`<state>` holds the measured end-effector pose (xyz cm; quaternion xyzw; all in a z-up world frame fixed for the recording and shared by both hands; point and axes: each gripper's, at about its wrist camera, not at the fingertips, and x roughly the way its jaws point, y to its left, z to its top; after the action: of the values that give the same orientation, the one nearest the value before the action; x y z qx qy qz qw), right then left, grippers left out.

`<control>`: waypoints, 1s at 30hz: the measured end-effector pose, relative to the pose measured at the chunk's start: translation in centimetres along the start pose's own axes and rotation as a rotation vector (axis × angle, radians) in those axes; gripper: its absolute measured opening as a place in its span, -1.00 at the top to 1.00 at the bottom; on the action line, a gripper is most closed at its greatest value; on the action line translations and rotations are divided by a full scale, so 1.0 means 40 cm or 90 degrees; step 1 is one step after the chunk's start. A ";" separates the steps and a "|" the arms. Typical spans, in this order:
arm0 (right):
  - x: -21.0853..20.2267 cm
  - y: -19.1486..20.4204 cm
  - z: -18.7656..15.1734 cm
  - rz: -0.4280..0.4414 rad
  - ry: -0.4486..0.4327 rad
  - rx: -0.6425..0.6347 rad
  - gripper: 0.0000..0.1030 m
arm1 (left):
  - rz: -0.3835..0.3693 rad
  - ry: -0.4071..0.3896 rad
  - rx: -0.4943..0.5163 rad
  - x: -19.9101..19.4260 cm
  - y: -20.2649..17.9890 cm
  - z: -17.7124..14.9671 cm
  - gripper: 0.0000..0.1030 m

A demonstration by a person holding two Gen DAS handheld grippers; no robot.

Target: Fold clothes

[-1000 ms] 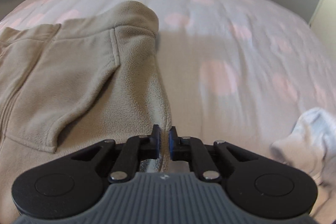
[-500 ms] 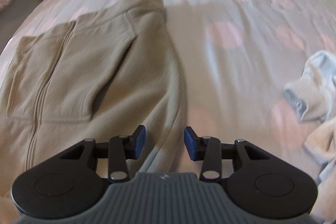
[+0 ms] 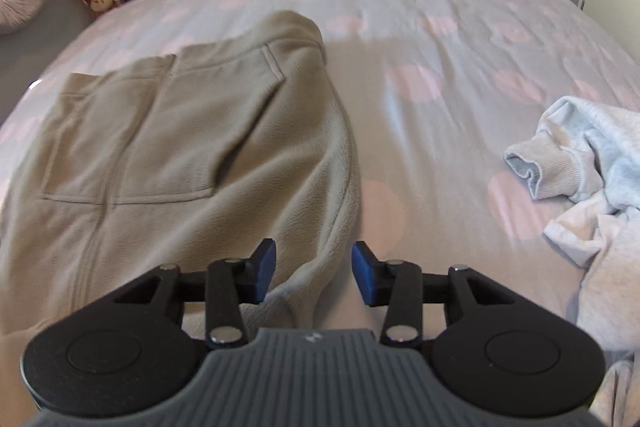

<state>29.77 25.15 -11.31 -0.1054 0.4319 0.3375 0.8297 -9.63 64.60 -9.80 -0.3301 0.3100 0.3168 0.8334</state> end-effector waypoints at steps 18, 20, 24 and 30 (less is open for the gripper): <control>-0.182 0.115 -0.174 -0.025 -0.050 0.017 0.02 | 0.160 0.009 0.062 -0.390 0.323 0.048 0.12; -0.190 0.131 -0.181 -0.029 -0.055 0.012 0.02 | 0.160 0.006 0.050 -0.408 0.357 0.031 0.06; -0.209 0.159 -0.205 -0.037 -0.061 0.009 0.01 | 0.143 -0.006 0.018 -0.420 0.420 0.004 0.01; -0.223 0.171 -0.227 -0.055 -0.064 0.010 -0.05 | 0.103 -0.019 -0.046 -0.388 0.505 -0.004 -0.10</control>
<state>15.89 21.87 -8.97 -0.1002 0.3877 0.3025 0.8650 -33.91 71.20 -5.78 -0.3291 0.3112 0.3989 0.7973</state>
